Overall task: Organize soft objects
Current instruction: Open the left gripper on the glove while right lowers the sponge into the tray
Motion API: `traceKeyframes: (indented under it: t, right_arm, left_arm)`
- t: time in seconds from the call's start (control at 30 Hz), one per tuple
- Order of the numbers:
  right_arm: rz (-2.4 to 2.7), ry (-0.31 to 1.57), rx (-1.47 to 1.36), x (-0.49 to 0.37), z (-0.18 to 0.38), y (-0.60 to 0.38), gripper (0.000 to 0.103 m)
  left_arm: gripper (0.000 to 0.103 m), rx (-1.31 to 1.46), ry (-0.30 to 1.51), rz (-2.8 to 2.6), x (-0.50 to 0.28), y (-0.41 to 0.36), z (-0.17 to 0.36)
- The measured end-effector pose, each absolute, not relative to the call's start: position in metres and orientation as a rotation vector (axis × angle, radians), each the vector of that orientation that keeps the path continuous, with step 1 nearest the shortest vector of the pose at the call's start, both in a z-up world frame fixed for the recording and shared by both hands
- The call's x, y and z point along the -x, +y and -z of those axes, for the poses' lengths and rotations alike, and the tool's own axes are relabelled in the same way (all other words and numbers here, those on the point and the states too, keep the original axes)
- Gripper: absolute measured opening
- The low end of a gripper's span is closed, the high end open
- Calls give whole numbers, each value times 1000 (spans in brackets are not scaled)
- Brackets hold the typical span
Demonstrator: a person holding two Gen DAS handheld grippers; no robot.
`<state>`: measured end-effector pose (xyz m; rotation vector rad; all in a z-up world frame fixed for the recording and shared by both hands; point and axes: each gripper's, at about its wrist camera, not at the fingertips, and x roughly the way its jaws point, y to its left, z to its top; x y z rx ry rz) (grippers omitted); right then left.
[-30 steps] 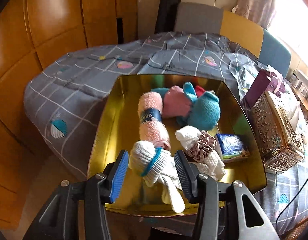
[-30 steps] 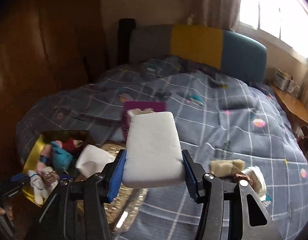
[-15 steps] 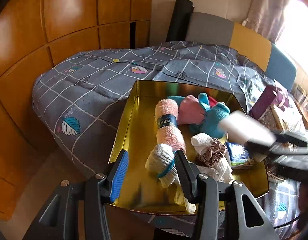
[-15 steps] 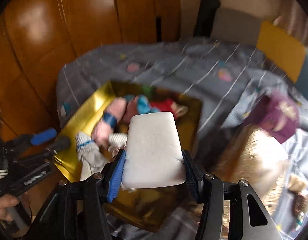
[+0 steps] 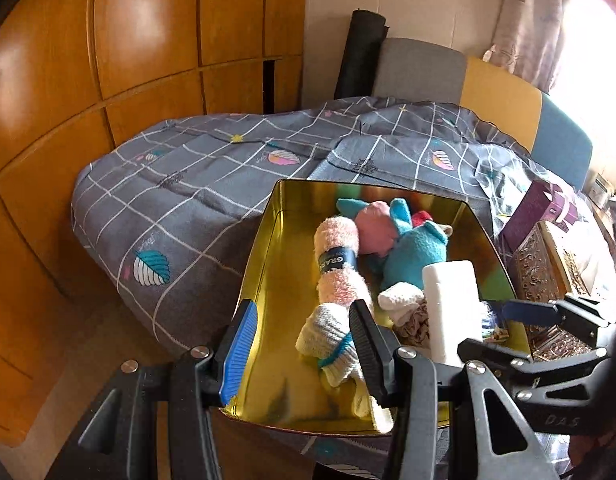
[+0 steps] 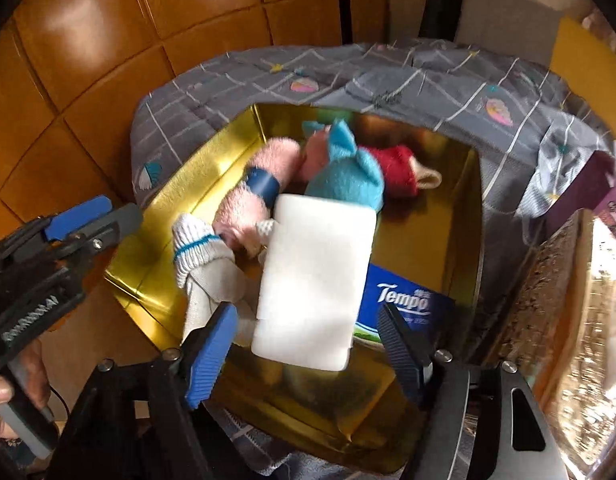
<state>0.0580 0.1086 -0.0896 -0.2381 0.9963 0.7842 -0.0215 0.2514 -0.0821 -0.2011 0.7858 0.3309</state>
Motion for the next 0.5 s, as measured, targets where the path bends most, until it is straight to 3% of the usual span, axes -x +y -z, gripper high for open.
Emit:
traceKeyframes:
  t: [0.5]
  right_arm:
    - [-689, 806, 226, -44, 39, 69, 73]
  left_arm:
    - [48, 120, 739, -307, 25, 228, 61]
